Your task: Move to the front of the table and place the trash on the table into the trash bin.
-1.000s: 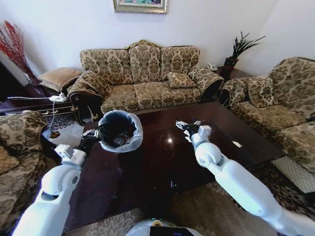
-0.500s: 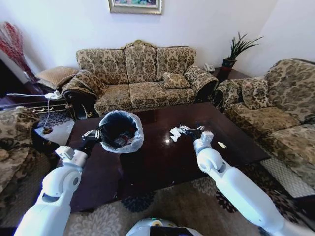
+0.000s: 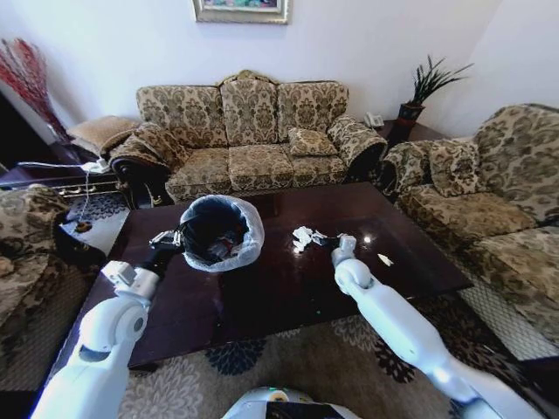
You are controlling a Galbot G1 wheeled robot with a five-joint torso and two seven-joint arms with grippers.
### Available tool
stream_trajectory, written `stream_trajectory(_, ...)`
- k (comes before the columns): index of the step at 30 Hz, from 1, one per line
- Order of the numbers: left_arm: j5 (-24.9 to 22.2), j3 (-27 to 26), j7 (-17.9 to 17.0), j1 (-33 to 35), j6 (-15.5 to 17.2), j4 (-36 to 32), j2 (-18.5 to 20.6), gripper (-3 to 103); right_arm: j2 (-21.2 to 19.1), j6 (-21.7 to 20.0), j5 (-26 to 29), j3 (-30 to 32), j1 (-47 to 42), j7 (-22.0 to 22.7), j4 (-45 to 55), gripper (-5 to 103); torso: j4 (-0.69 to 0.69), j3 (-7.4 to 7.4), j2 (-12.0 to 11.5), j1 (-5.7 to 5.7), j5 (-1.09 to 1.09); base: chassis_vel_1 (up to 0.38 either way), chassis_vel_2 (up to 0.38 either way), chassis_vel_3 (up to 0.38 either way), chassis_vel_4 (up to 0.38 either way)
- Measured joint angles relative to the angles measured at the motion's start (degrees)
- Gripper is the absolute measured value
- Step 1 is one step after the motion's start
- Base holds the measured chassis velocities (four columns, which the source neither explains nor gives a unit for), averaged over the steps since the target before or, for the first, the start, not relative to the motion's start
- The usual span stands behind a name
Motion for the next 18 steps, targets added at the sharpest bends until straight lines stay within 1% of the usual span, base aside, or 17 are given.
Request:
stream_trajectory(2, 0.20, 0.13, 0.09, -0.01, 0.06, -0.02, -0.13, 2, 1.34, 0.31, -1.17, -0.60, 1.65, -1.12, -4.25, 100, -0.03, 0.00, 0.00, 0.00, -0.01, 0.000, 0.000, 0.000, 0.000)
stream_trajectory(4, 0.49, 0.27, 0.32, -0.02, 0.12, -0.05, -0.30, 2, 3.42, 0.93, -2.56, -0.84, 3.94, -3.10, -10.41, 100, -0.05, 0.00, 0.00, 0.01, 0.05, 0.000, 0.000, 0.000, 0.000)
stream_trajectory(5, 0.49, 0.27, 0.32, -0.02, 0.12, -0.05, -0.30, 2, 3.42, 0.93, -2.56, -0.84, 3.94, -3.10, -10.41, 100, -0.05, 0.00, 0.00, 0.01, 0.05, 0.000, 0.000, 0.000, 0.000)
stream_trajectory(6, 0.55, 0.29, 0.36, -0.04, 0.12, -0.06, -0.32, 2, 3.93, 1.10, -2.80, -0.84, 4.56, -4.12, -12.15, 100, -0.07, 0.00, 0.00, 0.01, 0.05, 0.000, 0.000, 0.000, 0.000)
stream_trajectory(8, 0.25, 0.72, 0.57, -0.31, 0.44, -0.13, -0.30, 2, 5.19, 2.47, -3.28, -0.71, 6.43, -8.74, -17.49, 100, -0.08, 0.00, 0.00, 0.00, 0.04, 0.000, 0.000, 0.000, 0.000)
stream_trajectory(9, 0.25, 0.72, 0.57, -0.31, 0.44, -0.13, -0.30, 2, 5.19, 2.47, -3.28, -0.71, 6.43, -8.74, -17.49, 100, -0.08, 0.00, 0.00, 0.00, 0.04, 0.000, 0.000, 0.000, 0.000)
stream_trajectory(11, -0.24, 1.38, 0.60, -0.81, 1.05, -0.42, -0.16, 2, 5.67, 3.54, -3.45, -0.48, 7.55, -11.36, -20.40, 100, -0.07, 0.00, 0.00, 0.00, 0.04, 0.000, 0.000, 0.000, 0.000)
stream_trajectory(14, -0.49, 1.78, 0.90, -1.19, 1.42, -0.63, -0.36, 2, 6.47, 3.91, -3.88, -0.58, 9.58, -14.49, -23.98, 100, -0.06, -0.01, 0.00, 0.00, 0.01, 0.000, 0.000, 0.000, 0.000)
stream_trajectory(18, -0.52, 1.85, 1.23, -1.20, 1.51, -0.61, -0.25, 2, 7.14, 3.62, -4.22, -0.68, 10.53, -15.88, -25.93, 100, -0.06, 0.00, 0.00, 0.00, 0.02, 0.000, 0.000, 0.000, 0.000)
